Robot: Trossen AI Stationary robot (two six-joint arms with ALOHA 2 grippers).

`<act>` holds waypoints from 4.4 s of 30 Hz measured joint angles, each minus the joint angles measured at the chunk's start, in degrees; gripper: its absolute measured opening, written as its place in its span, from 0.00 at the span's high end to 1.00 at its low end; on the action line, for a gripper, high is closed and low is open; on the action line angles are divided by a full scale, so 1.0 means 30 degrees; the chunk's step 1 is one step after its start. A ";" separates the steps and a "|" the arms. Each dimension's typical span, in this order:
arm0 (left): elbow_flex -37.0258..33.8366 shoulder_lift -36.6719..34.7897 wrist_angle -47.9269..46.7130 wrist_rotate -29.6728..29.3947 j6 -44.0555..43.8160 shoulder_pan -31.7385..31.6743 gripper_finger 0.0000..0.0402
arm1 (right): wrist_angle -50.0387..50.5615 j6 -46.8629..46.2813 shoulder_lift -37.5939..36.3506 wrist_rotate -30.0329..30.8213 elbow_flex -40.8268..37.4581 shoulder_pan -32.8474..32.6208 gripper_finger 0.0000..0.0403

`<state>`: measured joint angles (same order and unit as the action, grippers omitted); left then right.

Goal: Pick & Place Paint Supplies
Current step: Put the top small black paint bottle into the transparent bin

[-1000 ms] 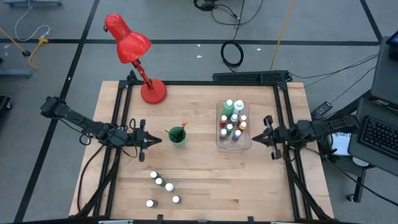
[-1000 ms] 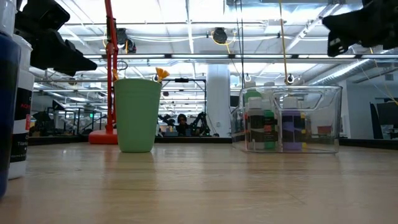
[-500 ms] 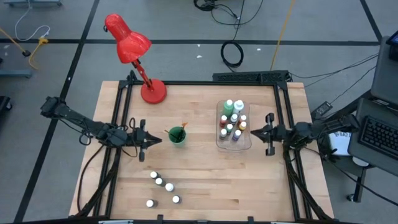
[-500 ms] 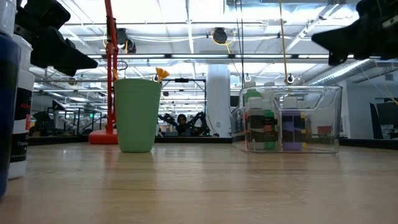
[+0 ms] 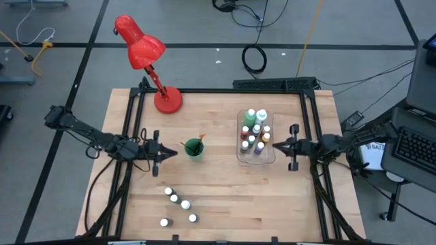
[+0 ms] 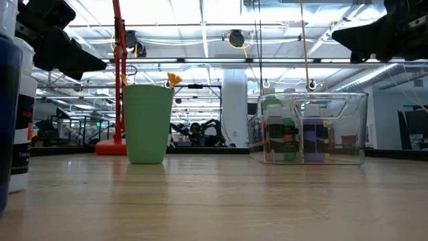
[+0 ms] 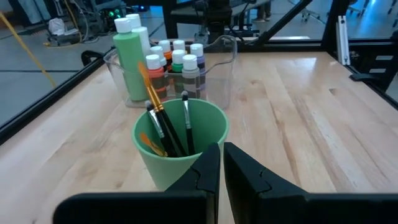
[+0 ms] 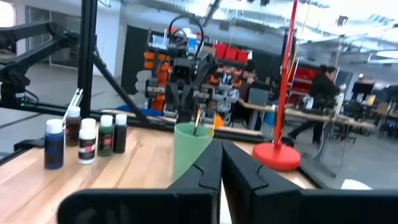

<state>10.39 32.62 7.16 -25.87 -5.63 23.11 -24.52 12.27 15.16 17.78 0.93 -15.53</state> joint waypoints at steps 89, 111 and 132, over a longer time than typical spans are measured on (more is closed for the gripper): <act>0.6805 0.4386 -0.9098 0.3239 0.0974 0.3890 0.93 | -0.0310 0.0131 0.0007 -0.4969 0.0080 0.0015 0.98; 0.2601 0.4393 -0.4220 0.9166 -0.3693 0.2331 0.31 | -0.0295 0.0139 0.0005 -0.4969 0.0078 0.0015 0.98; 0.2608 0.8784 -0.0212 0.7599 -0.2025 0.5333 0.26 | -0.0150 0.0139 0.0003 -0.4969 0.0073 0.0017 0.98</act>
<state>18.22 58.97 6.52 -3.07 -11.70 39.11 -24.97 12.69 15.17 2.87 1.15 -15.48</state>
